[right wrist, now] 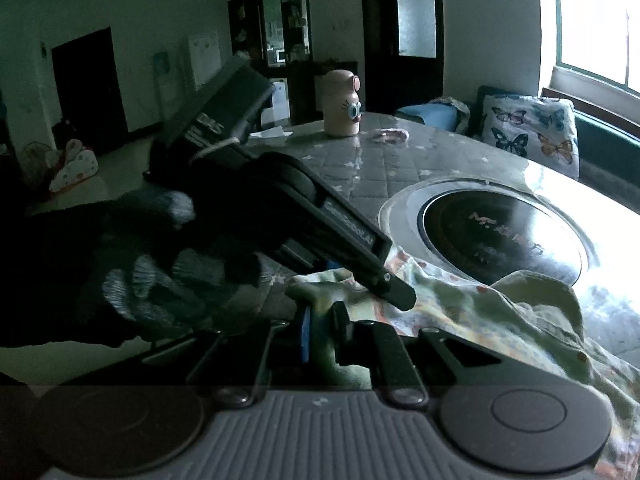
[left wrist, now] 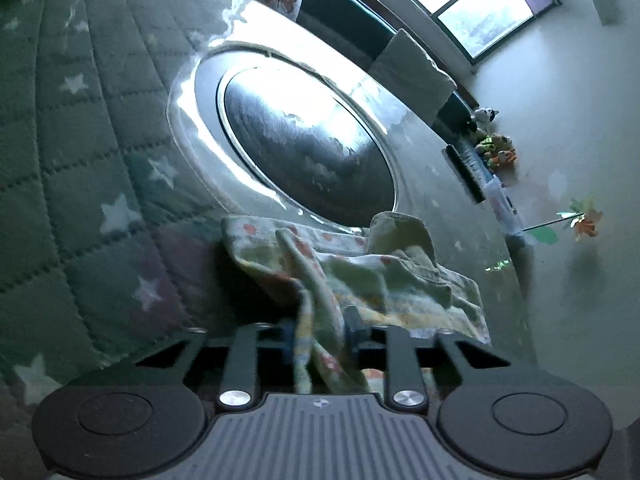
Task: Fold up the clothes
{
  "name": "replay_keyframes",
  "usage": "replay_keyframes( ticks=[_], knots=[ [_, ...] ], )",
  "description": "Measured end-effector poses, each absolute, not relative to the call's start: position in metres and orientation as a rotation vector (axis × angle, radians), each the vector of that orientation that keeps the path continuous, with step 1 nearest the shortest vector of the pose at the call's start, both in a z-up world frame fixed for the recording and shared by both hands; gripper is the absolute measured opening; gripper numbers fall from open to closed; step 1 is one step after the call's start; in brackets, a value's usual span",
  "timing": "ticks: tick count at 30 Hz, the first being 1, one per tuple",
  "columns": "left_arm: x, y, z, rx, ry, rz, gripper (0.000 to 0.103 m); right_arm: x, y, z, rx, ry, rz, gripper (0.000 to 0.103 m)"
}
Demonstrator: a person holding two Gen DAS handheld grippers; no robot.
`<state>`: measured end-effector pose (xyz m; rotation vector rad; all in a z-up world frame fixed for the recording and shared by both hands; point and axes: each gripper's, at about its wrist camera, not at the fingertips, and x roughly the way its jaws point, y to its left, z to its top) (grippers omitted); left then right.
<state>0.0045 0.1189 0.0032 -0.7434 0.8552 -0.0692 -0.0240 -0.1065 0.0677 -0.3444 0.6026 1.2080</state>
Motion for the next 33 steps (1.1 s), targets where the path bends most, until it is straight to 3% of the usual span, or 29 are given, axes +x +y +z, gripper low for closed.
replay_keyframes(
  ticks=[14,29,31,33],
  knots=[
    [0.012,0.131,-0.001,-0.713,0.871,-0.133,0.011,0.027,-0.158,0.076,-0.183,0.656,0.872,0.015],
    [0.008,0.119,0.002,-0.646,0.823,-0.072,0.010,0.095,-0.229,0.027,-0.176,0.738,0.536,0.016],
    [0.008,0.117,0.003,-0.633,0.824,-0.061,0.012,0.096,-0.230,0.028,-0.181,0.720,0.510,0.031],
    [0.009,0.115,0.005,-0.615,0.825,-0.052,0.013,0.097,-0.235,0.028,-0.170,0.708,0.491,0.040]
  ],
)
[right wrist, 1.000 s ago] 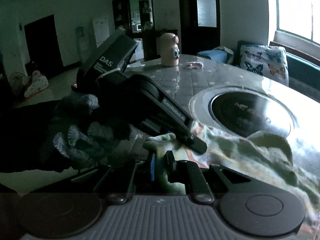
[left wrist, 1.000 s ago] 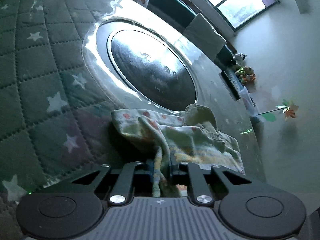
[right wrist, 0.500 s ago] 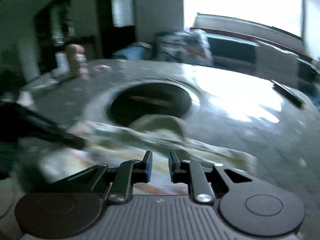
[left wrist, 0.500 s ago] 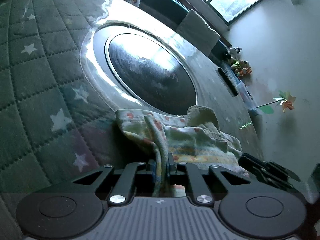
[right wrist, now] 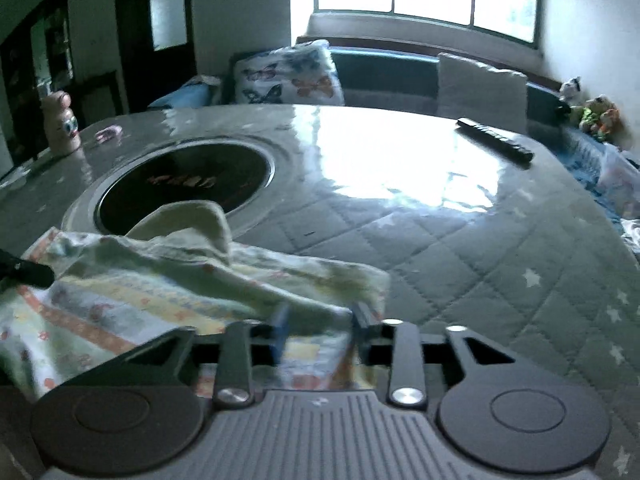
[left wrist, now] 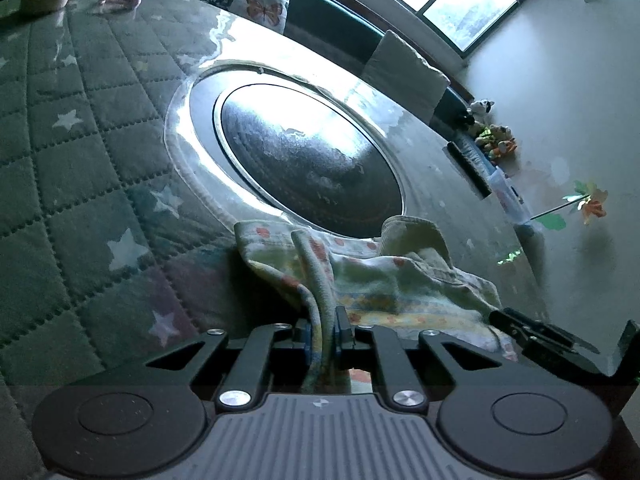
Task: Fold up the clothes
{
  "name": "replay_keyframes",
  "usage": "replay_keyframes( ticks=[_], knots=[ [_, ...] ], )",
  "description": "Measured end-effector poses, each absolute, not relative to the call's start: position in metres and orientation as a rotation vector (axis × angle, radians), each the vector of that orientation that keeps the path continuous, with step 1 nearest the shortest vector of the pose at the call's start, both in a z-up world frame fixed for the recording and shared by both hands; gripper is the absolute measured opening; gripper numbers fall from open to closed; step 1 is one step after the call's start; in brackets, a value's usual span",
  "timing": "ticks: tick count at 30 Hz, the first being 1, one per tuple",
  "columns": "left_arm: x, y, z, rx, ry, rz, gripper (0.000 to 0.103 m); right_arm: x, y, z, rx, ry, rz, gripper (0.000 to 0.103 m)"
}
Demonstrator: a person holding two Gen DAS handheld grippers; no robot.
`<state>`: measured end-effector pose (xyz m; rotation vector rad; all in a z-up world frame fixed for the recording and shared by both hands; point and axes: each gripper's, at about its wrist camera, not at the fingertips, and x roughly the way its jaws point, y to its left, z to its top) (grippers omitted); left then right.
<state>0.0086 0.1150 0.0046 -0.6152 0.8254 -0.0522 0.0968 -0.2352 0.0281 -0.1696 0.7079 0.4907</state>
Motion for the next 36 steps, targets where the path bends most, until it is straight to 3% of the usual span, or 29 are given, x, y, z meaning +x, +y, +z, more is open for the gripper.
replay_keyframes(
  ticks=[4,9,11,13,16,36],
  knots=[
    [0.010,0.111,0.007,-0.575,0.824,-0.047,0.013,0.103,-0.247,0.025,-0.111,0.716,0.447,0.049],
    [0.011,0.107,0.007,-0.533,0.817,-0.052,0.013,0.103,-0.256,0.019,-0.030,0.735,0.459,0.046],
    [0.011,0.106,0.008,-0.518,0.812,-0.054,0.012,0.101,-0.253,0.019,-0.021,0.736,0.472,0.038],
    [0.012,0.104,0.011,-0.504,0.806,-0.055,0.010,0.100,-0.250,0.020,-0.029,0.737,0.470,0.019],
    [0.015,0.102,0.019,-0.490,0.789,-0.064,0.009,0.098,-0.249,0.023,-0.018,0.737,0.467,0.010],
    [0.123,0.005,0.074,-0.334,0.692,-0.269,0.008,0.126,-0.317,0.085,-0.063,0.555,0.244,0.007]
  ],
)
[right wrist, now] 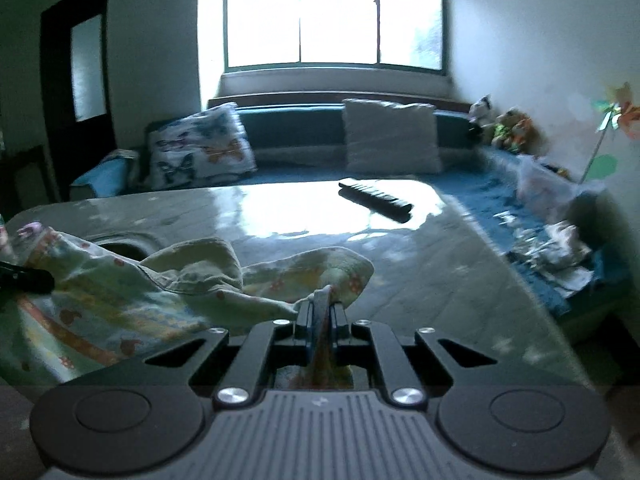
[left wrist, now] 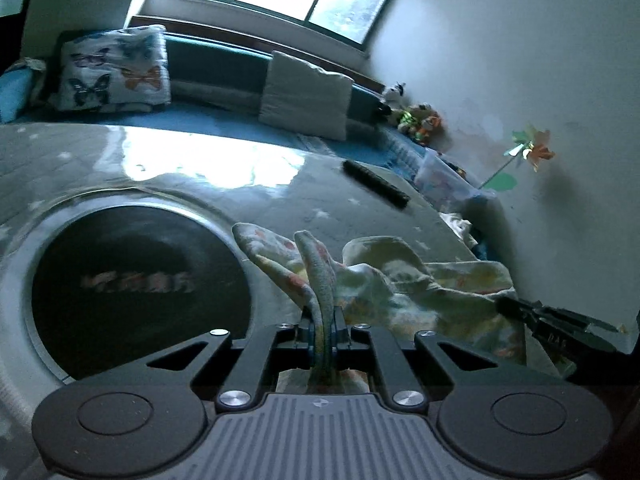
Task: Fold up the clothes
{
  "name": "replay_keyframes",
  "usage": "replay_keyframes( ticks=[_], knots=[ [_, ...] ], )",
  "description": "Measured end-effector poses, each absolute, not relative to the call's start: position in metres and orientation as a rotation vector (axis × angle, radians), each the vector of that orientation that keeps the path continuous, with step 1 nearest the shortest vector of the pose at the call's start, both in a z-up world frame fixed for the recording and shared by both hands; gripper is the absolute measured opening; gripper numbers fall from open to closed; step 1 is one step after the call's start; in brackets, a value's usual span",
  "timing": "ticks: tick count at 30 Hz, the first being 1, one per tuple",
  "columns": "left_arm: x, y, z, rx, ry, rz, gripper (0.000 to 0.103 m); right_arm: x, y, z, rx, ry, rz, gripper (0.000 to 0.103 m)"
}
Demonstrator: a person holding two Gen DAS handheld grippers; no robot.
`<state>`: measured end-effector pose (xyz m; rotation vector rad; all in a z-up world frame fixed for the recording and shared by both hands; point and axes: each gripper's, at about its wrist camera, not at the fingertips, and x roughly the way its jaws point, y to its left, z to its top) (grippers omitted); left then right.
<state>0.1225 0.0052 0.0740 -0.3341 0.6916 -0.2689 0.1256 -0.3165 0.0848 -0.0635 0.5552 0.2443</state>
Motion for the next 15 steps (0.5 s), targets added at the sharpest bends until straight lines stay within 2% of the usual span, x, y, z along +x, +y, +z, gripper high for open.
replay_keyframes(
  ticks=[15],
  knots=[
    [0.179,-0.054,0.041,-0.238,0.798,-0.308,0.008,0.175,-0.357,0.061,-0.100,0.620,0.094,0.007]
  ],
)
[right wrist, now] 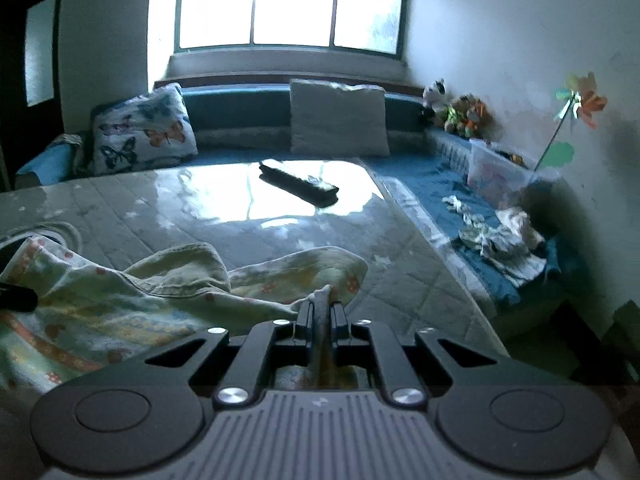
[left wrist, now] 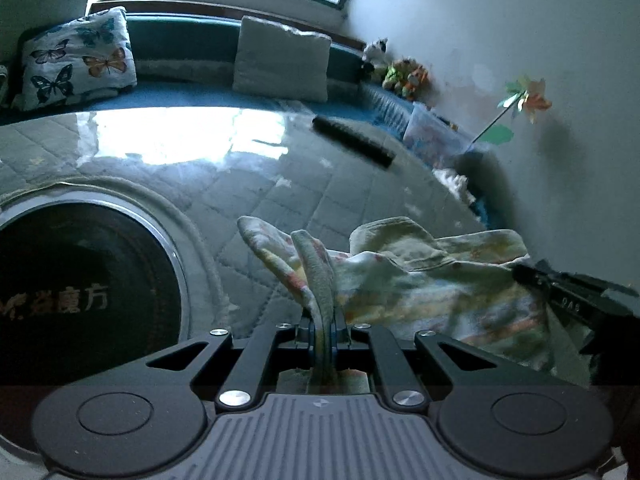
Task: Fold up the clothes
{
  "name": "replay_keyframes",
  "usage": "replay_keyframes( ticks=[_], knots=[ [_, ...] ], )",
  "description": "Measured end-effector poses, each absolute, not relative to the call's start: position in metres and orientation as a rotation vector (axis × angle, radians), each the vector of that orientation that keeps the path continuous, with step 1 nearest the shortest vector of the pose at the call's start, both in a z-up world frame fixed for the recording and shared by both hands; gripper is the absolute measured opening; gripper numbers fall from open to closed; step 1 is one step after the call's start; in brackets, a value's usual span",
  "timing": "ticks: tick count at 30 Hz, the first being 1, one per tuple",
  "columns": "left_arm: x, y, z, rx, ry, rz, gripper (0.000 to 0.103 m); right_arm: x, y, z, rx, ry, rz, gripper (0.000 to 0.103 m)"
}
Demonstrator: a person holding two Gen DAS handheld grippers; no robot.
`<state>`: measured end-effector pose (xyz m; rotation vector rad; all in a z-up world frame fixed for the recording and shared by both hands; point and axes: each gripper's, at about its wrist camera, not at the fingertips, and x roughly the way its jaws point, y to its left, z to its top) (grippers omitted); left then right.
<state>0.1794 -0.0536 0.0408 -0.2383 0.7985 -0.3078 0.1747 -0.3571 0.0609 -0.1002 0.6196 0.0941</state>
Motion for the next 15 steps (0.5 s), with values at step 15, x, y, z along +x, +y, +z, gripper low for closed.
replay_keyframes(
  ticks=[15],
  knots=[
    [0.179,-0.043,0.052,-0.180,0.753,-0.258,0.022,0.184,-0.351,0.044,-0.020,0.688,0.113,0.014]
  ],
)
